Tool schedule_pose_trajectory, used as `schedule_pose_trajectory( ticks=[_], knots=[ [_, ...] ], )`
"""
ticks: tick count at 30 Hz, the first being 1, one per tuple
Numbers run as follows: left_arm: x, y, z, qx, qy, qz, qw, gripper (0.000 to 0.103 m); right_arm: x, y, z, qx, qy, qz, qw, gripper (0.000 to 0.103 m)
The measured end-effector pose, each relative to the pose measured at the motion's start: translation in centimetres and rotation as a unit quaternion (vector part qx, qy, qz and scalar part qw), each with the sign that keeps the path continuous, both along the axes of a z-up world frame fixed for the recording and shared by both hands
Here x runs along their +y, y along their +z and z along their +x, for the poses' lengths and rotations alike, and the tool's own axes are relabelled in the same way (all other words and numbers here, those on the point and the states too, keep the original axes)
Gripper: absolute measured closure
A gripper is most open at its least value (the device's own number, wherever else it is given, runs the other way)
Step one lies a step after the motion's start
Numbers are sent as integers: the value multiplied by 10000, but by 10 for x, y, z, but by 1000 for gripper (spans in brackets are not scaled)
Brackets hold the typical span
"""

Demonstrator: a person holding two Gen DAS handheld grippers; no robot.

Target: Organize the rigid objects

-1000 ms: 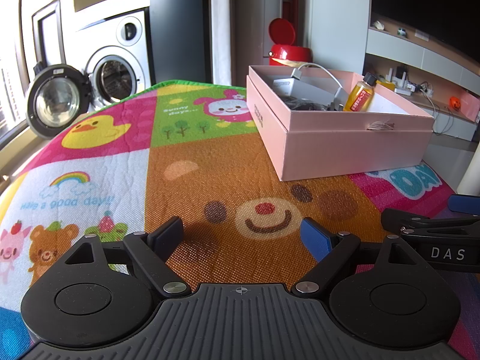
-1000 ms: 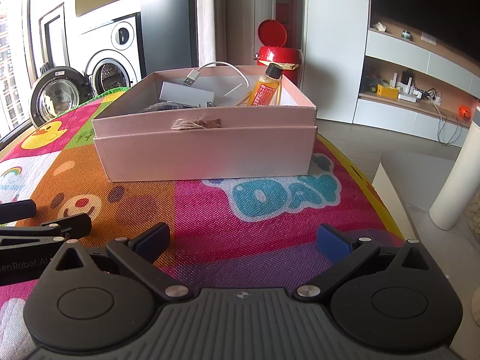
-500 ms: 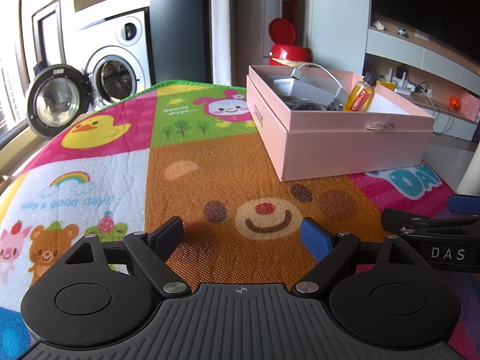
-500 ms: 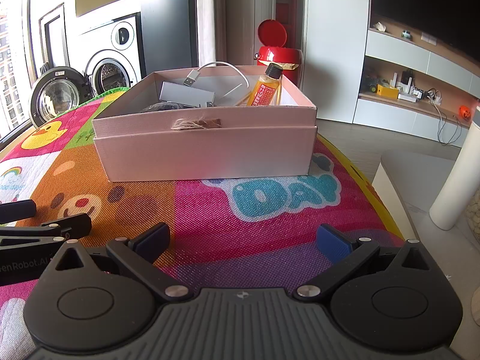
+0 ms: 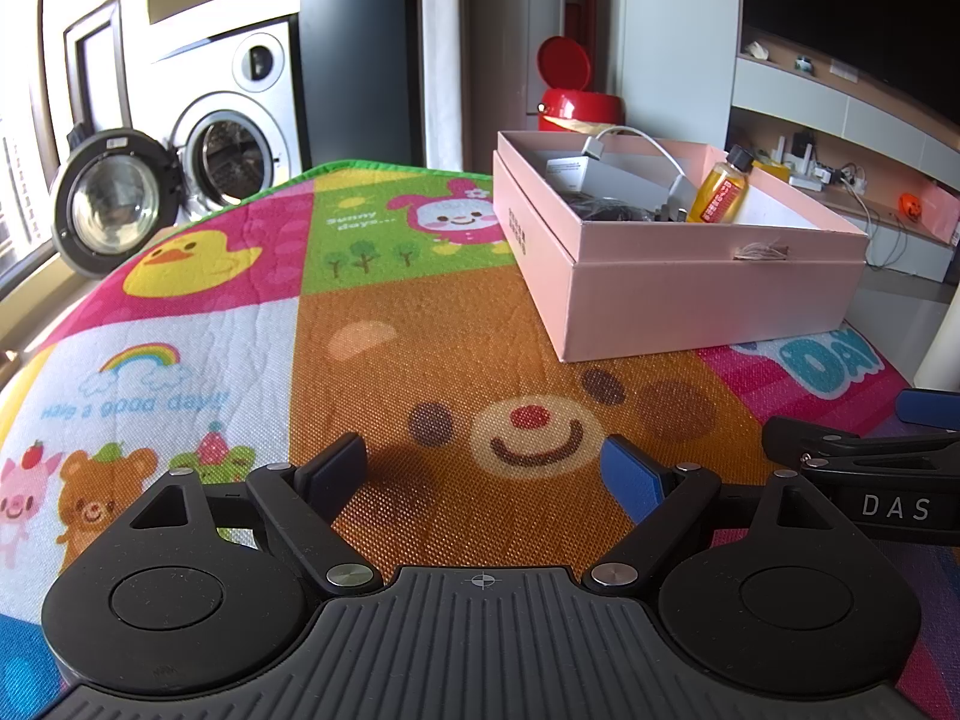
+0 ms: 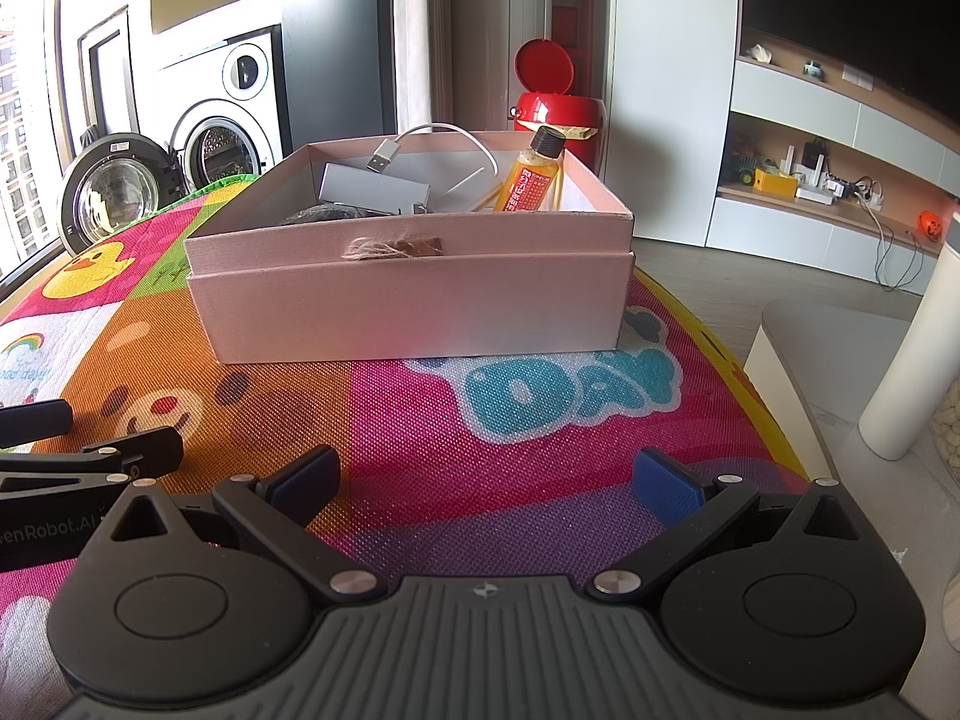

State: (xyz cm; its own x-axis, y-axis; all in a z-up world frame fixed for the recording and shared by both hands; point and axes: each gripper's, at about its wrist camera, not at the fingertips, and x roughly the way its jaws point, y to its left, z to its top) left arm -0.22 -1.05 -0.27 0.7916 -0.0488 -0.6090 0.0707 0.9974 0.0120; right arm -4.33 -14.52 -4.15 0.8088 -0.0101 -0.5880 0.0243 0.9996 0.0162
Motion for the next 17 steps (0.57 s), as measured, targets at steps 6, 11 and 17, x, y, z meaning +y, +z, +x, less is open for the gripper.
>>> schedule_pose_trajectory(
  ticks=[6,11,17],
  knots=[
    [-1,0,0,1,-1,37,10000,13,0,0,0,0,0,-1,10000,0],
    [0,0,-1,3,-16,-60,10000,13,0,0,0,-1,0,5,10000,0],
    [0,0,-2,3,-18,-26,10000,13,0,0,0,-1,-1,2,10000,0]
  ],
)
